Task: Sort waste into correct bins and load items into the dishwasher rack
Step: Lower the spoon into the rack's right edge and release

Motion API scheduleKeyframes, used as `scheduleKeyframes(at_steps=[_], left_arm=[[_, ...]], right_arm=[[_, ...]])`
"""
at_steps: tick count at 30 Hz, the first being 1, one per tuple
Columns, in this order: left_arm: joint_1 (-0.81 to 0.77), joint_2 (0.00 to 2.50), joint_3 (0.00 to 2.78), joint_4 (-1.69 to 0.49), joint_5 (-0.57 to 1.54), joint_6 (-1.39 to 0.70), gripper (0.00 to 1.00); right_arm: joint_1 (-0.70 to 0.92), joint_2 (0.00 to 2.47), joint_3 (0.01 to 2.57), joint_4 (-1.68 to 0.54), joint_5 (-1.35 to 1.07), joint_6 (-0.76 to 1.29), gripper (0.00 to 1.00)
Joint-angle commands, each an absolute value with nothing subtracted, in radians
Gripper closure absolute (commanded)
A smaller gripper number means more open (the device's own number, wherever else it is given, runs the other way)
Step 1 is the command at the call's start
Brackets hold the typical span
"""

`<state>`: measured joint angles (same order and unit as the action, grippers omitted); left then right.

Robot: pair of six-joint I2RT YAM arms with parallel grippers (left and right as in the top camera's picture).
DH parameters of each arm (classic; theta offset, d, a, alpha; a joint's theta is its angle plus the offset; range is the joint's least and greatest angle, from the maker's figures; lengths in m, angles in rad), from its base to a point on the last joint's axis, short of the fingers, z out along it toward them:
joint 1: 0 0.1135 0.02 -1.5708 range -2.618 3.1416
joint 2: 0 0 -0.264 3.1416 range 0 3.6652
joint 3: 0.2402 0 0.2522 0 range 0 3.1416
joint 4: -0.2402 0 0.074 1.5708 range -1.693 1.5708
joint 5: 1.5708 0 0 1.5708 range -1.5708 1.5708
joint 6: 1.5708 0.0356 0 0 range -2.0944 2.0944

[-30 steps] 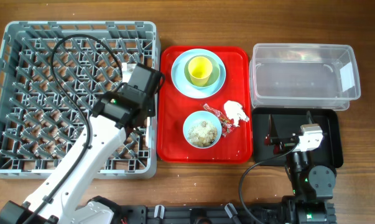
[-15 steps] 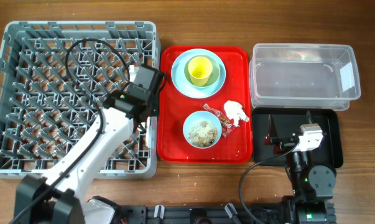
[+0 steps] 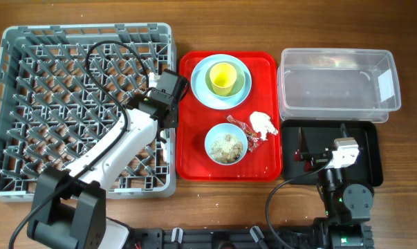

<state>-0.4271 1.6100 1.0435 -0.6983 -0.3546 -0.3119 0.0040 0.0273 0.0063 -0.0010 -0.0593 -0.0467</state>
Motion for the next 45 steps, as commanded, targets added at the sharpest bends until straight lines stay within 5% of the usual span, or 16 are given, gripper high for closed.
scheduleKeyframes(at_steps=[1,9,18,21,25,45], left_arm=[[-0.427,1.578,1.039,-0.703,-0.364,-0.352,0.75],[-0.427,1.190,1.062,-0.721,-0.339,-0.505,0.67],[-0.421,1.536,1.058,-0.548,-0.216,-0.502,0.66],[-0.418,1.621,1.058,-0.504,-0.217,-0.475,0.69],[-0.410,1.644,1.058,-0.532,-0.217,-0.475,0.96],[-0.410,1.644,1.059,-0.614,-0.218,-0.181,0.96]], right_arm=[[0.006,0.031,0.005,0.002,-0.065,-0.050,0.00],[0.006,0.031,0.005,0.002,-0.065,-0.051,0.00],[0.006,0.031,0.005,0.002,-0.065,-0.050,0.00],[0.006,0.031,0.005,0.002,-0.065,-0.050,0.00],[0.006,0.031,0.005,0.002,-0.065,-0.050,0.00],[0.006,0.031,0.005,0.002,-0.065,-0.050,0.00]])
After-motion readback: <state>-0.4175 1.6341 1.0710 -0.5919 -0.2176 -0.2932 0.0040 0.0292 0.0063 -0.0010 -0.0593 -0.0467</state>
